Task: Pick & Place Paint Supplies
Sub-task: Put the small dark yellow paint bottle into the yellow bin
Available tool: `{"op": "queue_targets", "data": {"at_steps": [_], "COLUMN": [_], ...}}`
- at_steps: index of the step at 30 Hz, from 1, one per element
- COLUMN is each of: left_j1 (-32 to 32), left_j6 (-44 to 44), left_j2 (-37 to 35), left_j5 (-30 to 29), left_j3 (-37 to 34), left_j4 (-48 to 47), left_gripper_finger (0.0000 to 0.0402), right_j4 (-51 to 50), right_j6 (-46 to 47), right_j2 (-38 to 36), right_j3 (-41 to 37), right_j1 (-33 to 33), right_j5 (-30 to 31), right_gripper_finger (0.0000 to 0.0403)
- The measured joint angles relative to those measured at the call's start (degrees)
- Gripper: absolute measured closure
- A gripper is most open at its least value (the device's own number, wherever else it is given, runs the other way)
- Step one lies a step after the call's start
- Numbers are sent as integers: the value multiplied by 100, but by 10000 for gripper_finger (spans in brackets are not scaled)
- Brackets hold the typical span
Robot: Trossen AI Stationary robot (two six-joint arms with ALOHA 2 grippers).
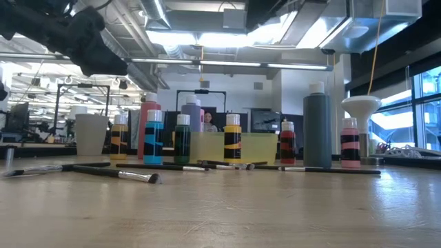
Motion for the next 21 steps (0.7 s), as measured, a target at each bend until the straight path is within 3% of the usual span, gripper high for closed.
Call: {"op": "queue_targets", "data": {"at_steps": [5,14,21], "left_j1": [30,157,155], "left_j6": [31,-62,-392], "left_j2": [0,129,411], "left_j5": [-29,156,192], "left_j3": [0,0,0], "left_j4": [9,86,114], "left_gripper_finger": [193,108,96], "right_j4": [35,59,65], "right_j6": [180,342,492], "right_j2": [0,0,0], "right_j3": [0,0,0], "right_j1": [2,50,50], "right_j5": [-99,-455,-453], "right_gripper_finger": [174,174,174]}}
